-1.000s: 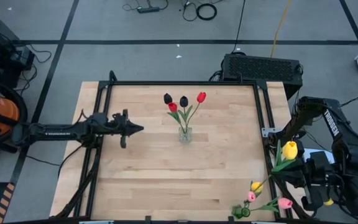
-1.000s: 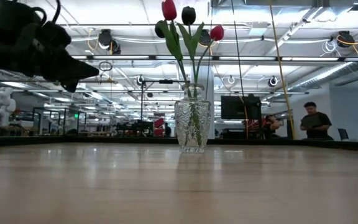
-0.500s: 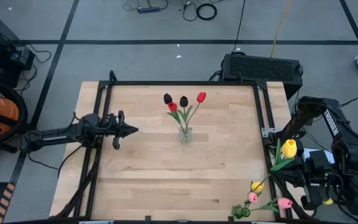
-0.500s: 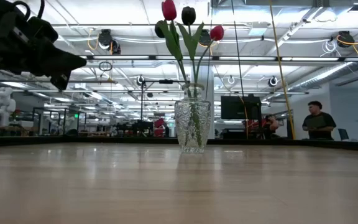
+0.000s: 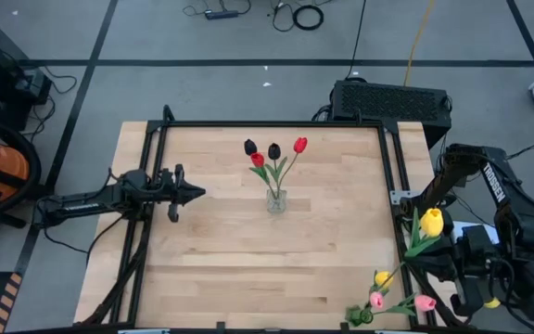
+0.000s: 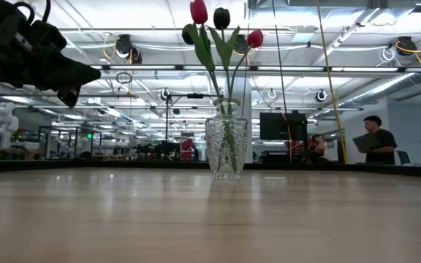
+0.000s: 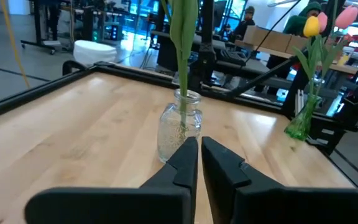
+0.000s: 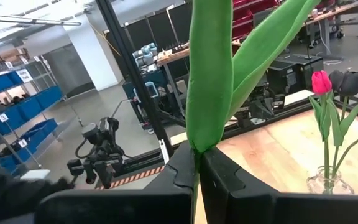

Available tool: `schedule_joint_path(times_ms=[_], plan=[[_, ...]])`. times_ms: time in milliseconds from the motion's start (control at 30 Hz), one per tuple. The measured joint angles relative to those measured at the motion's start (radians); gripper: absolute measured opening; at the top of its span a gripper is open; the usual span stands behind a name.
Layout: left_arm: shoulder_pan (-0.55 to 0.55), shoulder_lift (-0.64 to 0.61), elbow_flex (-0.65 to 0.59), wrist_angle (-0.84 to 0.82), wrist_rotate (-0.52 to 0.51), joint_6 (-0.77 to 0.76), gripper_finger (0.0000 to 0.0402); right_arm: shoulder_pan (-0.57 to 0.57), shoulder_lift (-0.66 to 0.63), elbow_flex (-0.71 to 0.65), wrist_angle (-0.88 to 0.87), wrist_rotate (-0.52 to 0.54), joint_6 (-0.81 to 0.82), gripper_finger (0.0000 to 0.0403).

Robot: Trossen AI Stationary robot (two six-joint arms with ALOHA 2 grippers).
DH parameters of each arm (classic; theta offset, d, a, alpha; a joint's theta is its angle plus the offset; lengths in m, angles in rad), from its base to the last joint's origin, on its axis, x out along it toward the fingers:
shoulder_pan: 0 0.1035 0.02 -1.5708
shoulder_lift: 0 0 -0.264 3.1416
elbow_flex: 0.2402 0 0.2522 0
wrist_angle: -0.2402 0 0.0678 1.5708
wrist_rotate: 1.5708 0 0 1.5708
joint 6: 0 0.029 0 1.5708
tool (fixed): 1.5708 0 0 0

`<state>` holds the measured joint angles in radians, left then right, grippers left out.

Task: Sort flowers into vase by color
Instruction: Put the yellow flower into the green vase

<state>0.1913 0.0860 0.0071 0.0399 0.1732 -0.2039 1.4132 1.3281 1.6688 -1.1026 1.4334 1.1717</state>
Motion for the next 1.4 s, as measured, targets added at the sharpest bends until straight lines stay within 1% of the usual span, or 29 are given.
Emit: schedule_joint_path(times_ms=[133,267,400,500,633,767,900,1033,1167,1300,1400], plan=[[0.0,0.0,0.0,0.0,-0.001,0.0,0.003,0.009,0.0,0.0,0.061,0.0,-0.119,0.0],[0.0,0.0,0.0,0.0,-0.001,0.0,0.0031,0.039,-0.007,0.008,0.073,0.008,-0.218,0.0],[0.0,0.0,0.0,0.0,-0.002,0.001,0.0031,0.064,-0.039,0.009,0.078,0.032,-0.292,0.0],[0.0,0.0,0.0,0.0,-0.002,0.001,0.0031,0.086,-0.072,0.009,0.111,0.028,-0.35,0.0],[0.0,0.0,0.0,0.001,-0.002,0.001,0.0031,0.126,-0.129,0.009,0.234,0.026,-0.479,0.0],[0.0,0.0,0.0,0.001,-0.002,0.001,0.0031,0.157,-0.17,0.01,0.397,0.024,-0.665,0.0],[0.0,0.0,0.0,0.001,-0.002,0.001,0.0031,0.166,-0.182,0.01,0.542,-0.038,-0.831,0.0],[0.0,0.0,0.0,0.001,-0.002,0.001,0.0031,0.166,-0.151,0.01,0.63,-0.122,-0.903,0.0],[0.0,0.0,0.0,0.001,-0.002,0.001,0.0031,0.166,-0.071,0.01,0.682,-0.133,-0.949,0.0],[0.0,0.0,0.0,0.001,-0.002,0.001,0.0031,0.166,0.017,0.01,0.671,-0.13,-0.942,0.0],[0.0,0.0,0.0,0.001,-0.003,0.001,0.0031,0.146,0.07,0.01,0.632,-0.134,-0.883,0.0]])
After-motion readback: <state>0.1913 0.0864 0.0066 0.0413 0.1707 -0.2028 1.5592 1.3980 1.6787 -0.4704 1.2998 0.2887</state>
